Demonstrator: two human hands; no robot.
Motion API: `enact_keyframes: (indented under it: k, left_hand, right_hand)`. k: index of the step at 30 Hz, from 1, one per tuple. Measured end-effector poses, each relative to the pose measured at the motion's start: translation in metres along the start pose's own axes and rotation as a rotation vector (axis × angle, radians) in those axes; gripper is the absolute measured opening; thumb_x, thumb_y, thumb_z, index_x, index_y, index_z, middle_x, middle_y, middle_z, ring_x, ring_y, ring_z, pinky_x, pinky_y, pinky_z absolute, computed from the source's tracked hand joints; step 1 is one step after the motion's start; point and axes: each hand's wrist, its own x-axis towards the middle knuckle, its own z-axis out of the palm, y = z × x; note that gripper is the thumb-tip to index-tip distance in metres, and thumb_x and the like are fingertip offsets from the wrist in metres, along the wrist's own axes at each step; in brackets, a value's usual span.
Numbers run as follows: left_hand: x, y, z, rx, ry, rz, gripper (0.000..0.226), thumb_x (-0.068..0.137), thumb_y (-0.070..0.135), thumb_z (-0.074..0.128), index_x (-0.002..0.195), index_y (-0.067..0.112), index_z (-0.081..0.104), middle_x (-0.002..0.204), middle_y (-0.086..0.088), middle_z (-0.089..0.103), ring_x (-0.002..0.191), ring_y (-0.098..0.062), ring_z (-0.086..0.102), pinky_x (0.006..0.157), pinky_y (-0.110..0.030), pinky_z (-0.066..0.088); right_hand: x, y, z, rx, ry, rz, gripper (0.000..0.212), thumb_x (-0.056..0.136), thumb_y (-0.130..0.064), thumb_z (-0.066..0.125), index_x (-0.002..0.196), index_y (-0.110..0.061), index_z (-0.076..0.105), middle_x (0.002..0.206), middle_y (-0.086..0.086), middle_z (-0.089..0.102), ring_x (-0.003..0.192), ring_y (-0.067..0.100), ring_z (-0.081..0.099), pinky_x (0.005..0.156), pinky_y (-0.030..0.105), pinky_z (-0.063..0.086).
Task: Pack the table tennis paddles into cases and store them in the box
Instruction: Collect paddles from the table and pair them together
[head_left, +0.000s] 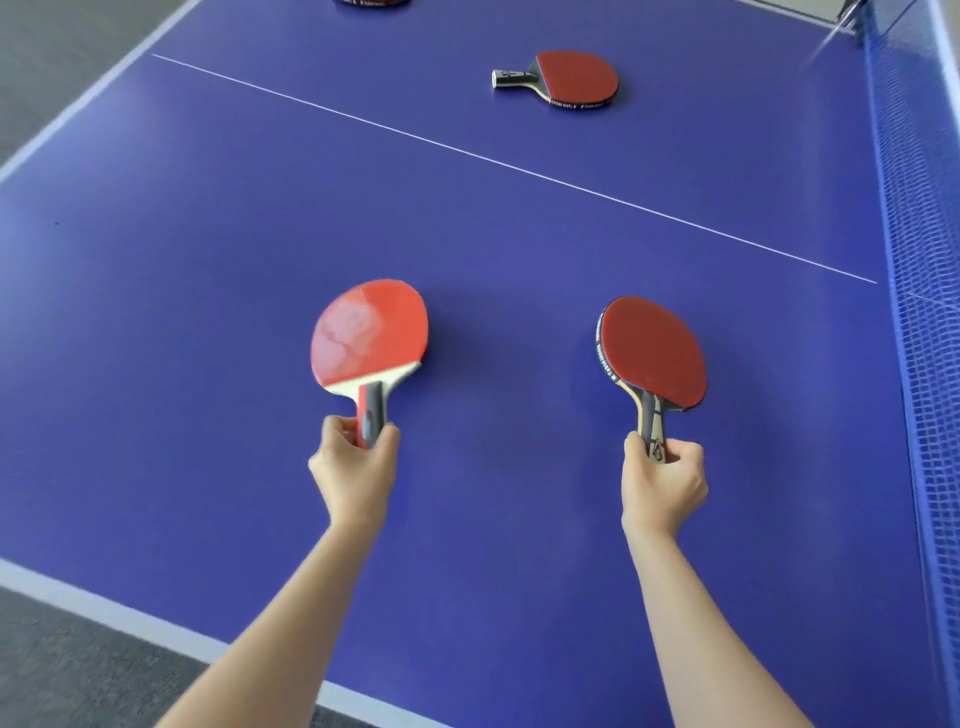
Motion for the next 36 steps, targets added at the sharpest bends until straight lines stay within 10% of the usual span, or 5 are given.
enact_keyframes:
  k: [17,22,36]
  left_hand:
    - [-0.143,-0.063,0.002,0.008,-0.489,-0.149,0.024,0.08,0.025,0.072,0.088,0.021,0.05,0.063,0.001,0.057,0.046,-0.007,0.045,0.042,-0.021,0.04]
    - [-0.137,-0.064,-0.006,-0.269,-0.695,-0.393,0.022,0.092,0.034,0.06,0.1,0.014,0.059,0.085,-0.003,0.074,0.075,-0.014,0.071,0.07,-0.029,0.055]
    - [-0.119,-0.055,-0.002,-0.246,-0.858,-0.398,0.043,0.091,0.052,0.053,0.086,0.011,0.063,0.073,-0.004,0.062,0.064,-0.012,0.059,0.055,-0.022,0.047]
  right_hand:
    - [-0.156,0.024,-0.031,0.121,-0.252,0.011,0.024,0.072,-0.015,0.078,0.073,-0.015,0.054,0.067,-0.002,0.065,0.063,0.018,0.062,0.059,0.035,0.05]
    - [-0.173,0.028,-0.022,0.06,-0.255,-0.049,0.028,0.07,-0.016,0.08,0.074,-0.019,0.052,0.07,-0.011,0.061,0.066,0.005,0.06,0.058,0.025,0.045]
    - [-0.187,0.048,-0.017,-0.148,-0.321,-0.21,0.031,0.075,-0.029,0.076,0.078,-0.022,0.046,0.075,-0.011,0.053,0.074,0.015,0.054,0.062,0.035,0.049]
